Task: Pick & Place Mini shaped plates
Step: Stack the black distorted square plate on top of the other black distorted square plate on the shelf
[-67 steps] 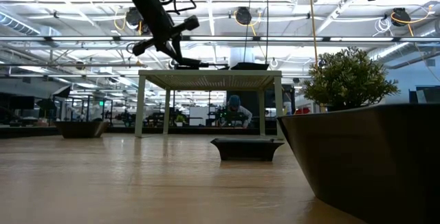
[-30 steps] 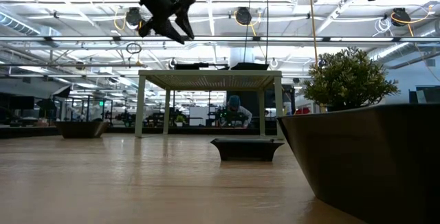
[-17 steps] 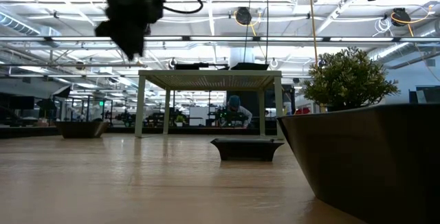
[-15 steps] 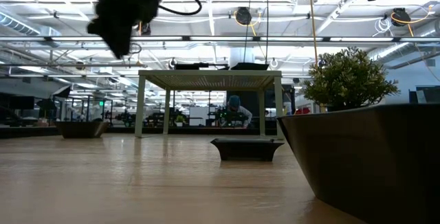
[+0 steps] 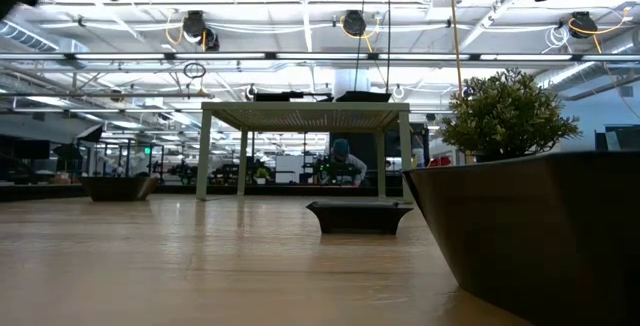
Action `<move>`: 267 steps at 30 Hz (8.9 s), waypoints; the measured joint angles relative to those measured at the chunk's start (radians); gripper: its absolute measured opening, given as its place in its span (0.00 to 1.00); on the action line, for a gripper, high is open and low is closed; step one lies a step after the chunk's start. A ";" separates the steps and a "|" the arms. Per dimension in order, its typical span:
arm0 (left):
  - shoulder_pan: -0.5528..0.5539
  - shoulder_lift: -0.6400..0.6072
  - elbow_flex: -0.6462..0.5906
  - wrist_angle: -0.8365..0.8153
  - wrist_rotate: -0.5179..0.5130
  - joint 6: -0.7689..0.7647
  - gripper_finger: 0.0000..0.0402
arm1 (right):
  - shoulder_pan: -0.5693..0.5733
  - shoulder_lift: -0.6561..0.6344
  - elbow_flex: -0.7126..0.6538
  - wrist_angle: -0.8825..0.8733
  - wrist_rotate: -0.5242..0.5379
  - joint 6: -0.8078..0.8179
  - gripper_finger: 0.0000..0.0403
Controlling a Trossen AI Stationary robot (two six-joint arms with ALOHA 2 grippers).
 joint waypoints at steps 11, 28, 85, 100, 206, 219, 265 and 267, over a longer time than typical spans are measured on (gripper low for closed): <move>-0.306 0.001 -0.099 0.068 -0.119 -0.707 0.38 | 0.000 0.000 0.000 0.000 0.000 0.000 0.26; -0.485 0.001 -0.508 0.598 -0.171 -1.059 0.38 | 0.000 0.000 0.000 0.000 0.000 0.000 0.26; -0.500 0.102 -0.348 0.559 -0.401 0.692 0.38 | 0.000 0.000 0.000 0.000 0.000 0.000 0.26; -0.439 0.251 -0.348 0.548 -0.397 0.625 0.25 | 0.000 0.000 0.000 0.000 0.000 0.000 0.26; 0.373 -0.160 -0.046 0.945 -0.439 1.275 0.28 | -0.002 0.409 -0.363 1.265 0.262 0.507 0.26; 0.370 -0.165 -0.045 0.961 -0.432 1.197 0.28 | -0.002 0.677 -0.128 1.110 0.175 0.491 0.26; 0.221 -0.352 -0.045 1.105 -0.433 1.093 0.28 | -0.072 0.900 0.158 0.645 -0.026 0.307 0.26; 0.221 -0.352 -0.045 1.105 -0.434 1.093 0.28 | -0.064 0.936 0.157 0.630 -0.026 0.269 0.26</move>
